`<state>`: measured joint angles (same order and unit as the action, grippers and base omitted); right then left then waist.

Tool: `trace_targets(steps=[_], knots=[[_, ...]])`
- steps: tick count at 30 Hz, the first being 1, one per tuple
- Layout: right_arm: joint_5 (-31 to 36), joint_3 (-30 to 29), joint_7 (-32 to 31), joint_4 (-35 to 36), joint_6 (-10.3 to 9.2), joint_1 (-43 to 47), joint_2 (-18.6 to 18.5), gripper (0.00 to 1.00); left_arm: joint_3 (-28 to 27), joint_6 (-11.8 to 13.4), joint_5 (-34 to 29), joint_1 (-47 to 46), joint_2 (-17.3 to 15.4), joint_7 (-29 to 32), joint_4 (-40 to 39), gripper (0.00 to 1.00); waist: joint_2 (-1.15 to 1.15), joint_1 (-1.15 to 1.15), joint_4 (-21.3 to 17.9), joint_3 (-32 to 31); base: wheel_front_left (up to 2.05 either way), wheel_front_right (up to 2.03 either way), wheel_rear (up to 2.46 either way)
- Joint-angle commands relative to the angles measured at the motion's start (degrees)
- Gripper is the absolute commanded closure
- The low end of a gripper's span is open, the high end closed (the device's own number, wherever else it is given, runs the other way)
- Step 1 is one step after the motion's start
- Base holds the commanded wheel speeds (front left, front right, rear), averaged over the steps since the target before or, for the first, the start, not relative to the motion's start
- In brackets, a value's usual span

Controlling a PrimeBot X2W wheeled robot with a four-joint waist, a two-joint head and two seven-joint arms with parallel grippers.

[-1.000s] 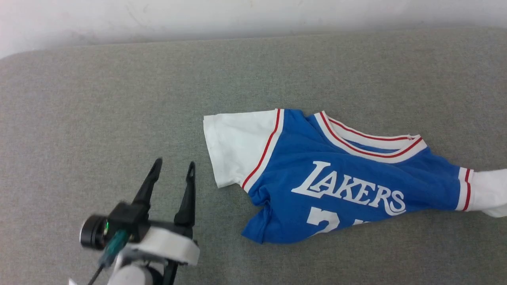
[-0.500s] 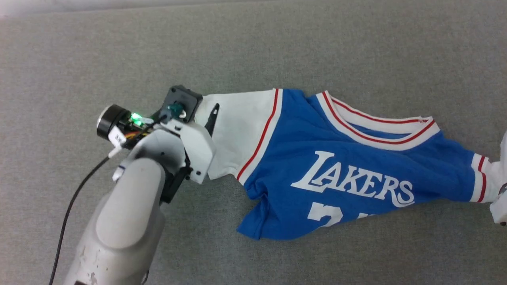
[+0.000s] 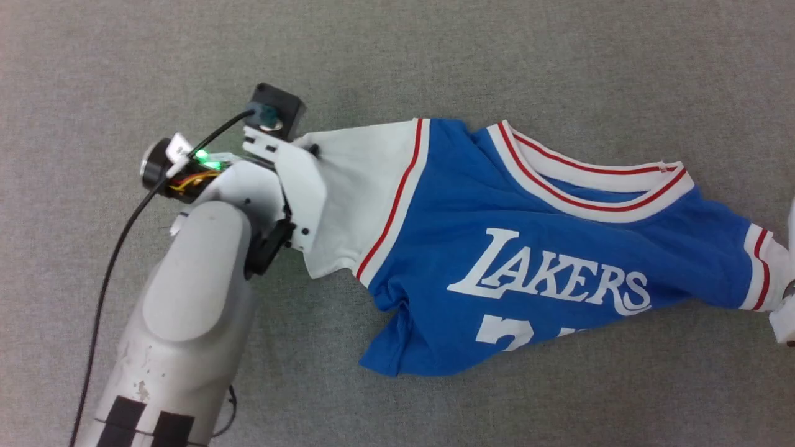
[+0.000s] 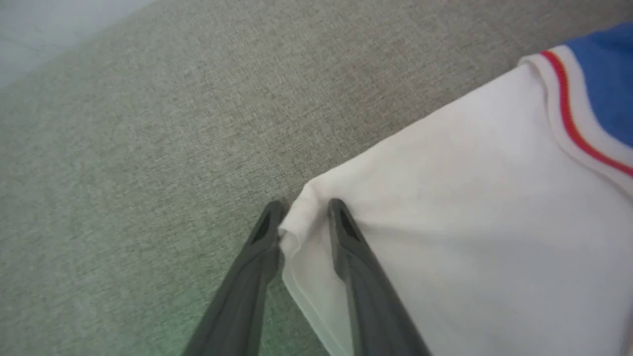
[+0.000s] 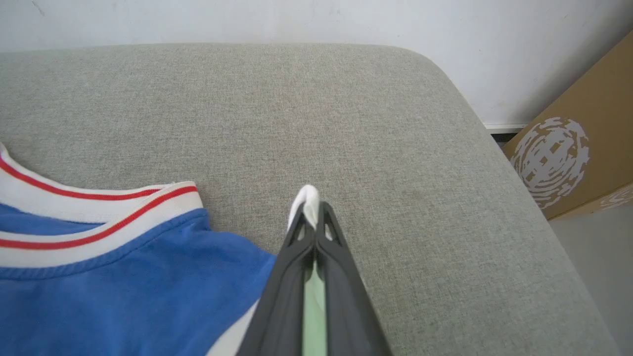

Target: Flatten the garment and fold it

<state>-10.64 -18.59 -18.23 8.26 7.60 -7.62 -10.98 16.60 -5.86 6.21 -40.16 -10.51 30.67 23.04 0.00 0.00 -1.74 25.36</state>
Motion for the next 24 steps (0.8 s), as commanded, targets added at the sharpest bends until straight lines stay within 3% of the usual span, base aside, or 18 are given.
trace_targets(steps=[1,7,11,15,24], knots=[[-0.2,0.0,-0.3,0.4,-0.11,-1.0,-0.2,1.00,0.8,-0.2,1.0,2.8,0.0,3.8,3.3,1.00,0.00,0.00,0.1,-0.2,0.00,0.00,0.00],[-0.1,0.3,-0.1,0.7,-0.11,-1.3,-0.2,1.00,1.8,-1.1,5.6,4.5,0.3,6.4,1.3,1.00,0.00,0.00,0.9,-1.9,0.00,0.00,0.00],[0.0,1.0,0.4,1.0,-0.11,-1.5,-0.2,1.00,0.7,-1.2,7.1,5.0,0.2,2.9,-1.1,1.00,0.00,0.00,1.1,-3.3,0.00,0.00,0.00],[-0.4,3.4,1.0,1.4,-0.11,-3.4,-0.6,1.00,-2.5,0.1,8.7,4.7,0.1,-4.4,-4.8,1.00,0.00,0.00,0.6,-5.7,0.00,0.00,0.00],[-2.4,14.2,-1.1,-1.0,-0.11,-16.5,-8.1,1.00,-7.2,2.8,6.6,-1.2,-4.7,-13.6,-11.6,1.00,0.00,0.00,-2.2,-14.3,0.00,0.00,0.00]])
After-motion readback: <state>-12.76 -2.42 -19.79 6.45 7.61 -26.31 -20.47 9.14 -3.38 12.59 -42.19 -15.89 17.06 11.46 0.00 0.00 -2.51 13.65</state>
